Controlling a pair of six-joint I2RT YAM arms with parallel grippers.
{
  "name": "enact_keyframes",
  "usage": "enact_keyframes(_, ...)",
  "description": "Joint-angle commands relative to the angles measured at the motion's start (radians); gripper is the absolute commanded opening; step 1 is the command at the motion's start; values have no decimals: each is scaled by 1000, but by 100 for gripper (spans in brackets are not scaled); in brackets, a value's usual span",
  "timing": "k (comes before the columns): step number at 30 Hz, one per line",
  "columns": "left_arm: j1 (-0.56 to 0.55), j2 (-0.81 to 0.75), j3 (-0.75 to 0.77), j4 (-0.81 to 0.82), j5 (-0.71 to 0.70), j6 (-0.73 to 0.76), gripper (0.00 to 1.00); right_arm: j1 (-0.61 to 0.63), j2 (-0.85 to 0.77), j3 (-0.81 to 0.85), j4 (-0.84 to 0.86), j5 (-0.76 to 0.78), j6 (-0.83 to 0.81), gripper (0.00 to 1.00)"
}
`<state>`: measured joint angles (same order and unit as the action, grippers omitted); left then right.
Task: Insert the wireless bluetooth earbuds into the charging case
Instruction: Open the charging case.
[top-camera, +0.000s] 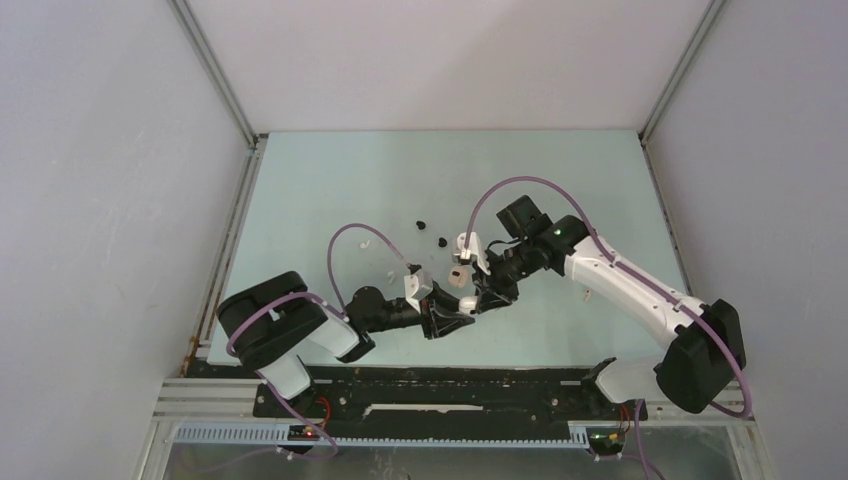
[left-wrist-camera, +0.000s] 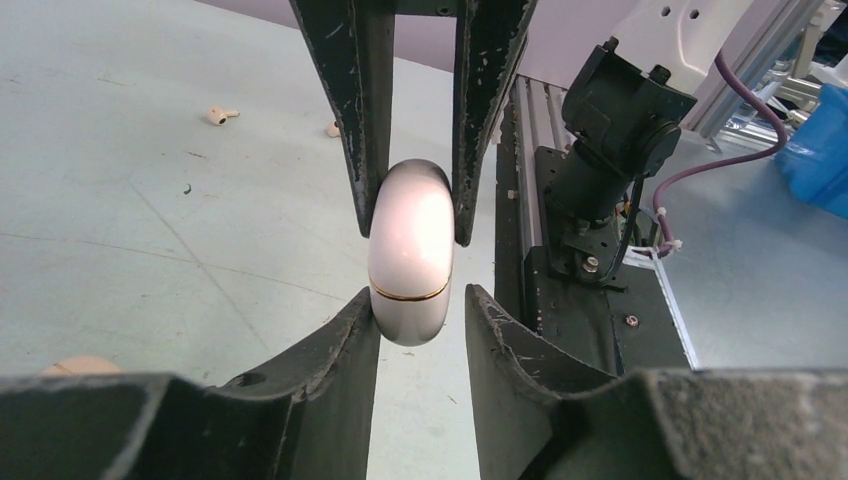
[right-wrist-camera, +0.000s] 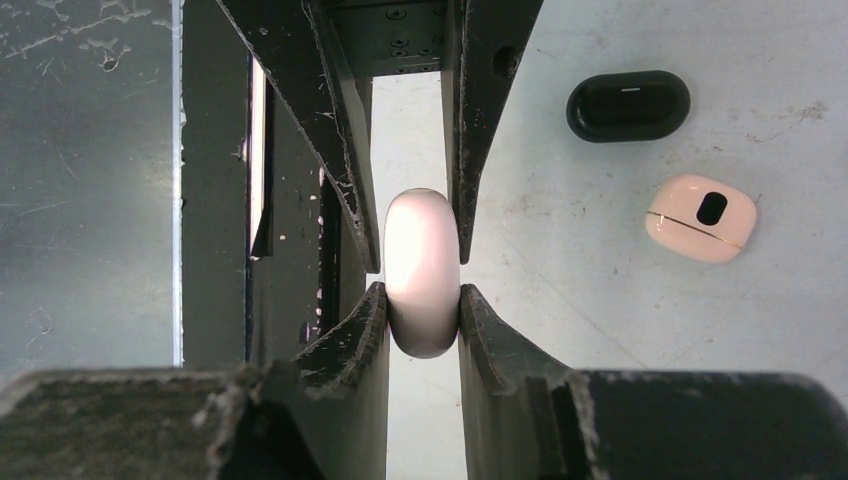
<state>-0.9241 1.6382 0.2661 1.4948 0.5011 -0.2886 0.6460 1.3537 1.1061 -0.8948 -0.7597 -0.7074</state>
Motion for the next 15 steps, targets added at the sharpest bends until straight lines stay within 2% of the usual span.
enact_keyframes(1, 5, 2, 27, 96, 14, -2, 42, 7, 13, 37, 11, -14, 9, 15)
enact_keyframes(4, 5, 1, 27, 96, 16, -1, 41, 6, 21, 37, 12, -15, 9, 15)
enact_keyframes(10, 5, 6, 31, 96, 26, -3, 33, 9, 27, 37, 16, -17, 12, 16)
enact_keyframes(13, 5, 7, 34, 96, 32, -3, 26, 8, 29, 38, 17, -16, 13, 17)
enact_keyframes(15, 4, 9, 35, 96, 40, 0, 18, 9, 27, 38, 17, -20, 19, 20)
